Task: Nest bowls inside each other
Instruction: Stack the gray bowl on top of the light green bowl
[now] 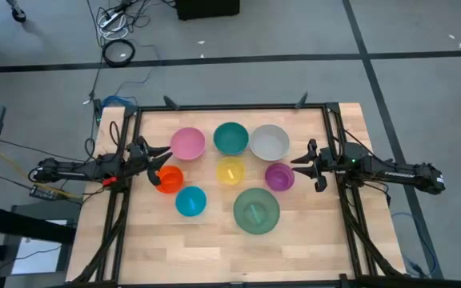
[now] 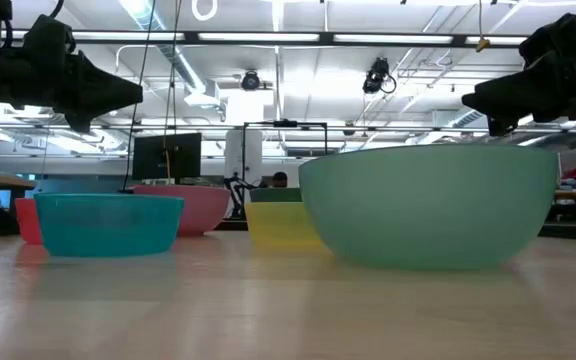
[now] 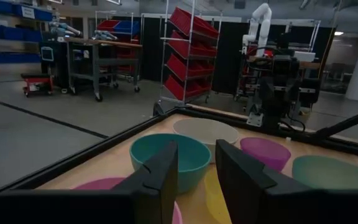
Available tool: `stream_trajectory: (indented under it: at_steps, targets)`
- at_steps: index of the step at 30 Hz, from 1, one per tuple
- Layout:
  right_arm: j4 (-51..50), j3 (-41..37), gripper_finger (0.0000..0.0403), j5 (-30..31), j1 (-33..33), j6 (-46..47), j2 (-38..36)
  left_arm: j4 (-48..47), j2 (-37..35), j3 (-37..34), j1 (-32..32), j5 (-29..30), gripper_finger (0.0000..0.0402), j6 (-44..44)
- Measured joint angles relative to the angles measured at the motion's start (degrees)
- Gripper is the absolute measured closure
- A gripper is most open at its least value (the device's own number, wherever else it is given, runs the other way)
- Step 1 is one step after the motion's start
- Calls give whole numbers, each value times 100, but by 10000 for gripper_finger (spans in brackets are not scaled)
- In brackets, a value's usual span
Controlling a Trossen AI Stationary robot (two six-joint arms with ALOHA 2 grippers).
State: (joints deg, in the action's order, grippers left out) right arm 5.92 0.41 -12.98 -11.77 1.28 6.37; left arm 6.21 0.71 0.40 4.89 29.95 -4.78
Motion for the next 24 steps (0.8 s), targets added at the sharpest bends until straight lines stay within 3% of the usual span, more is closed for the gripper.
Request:
stream_trajectory:
  at_steps: [5, 24]
  targets:
    - [71, -1, 291, 38, -2, -1073, -2, 408, -2, 0, 1, -2, 284, 0]
    - [234, 2, 291, 39, 0, -1142, 0, 995, 0, 0, 0, 0, 284, -87]
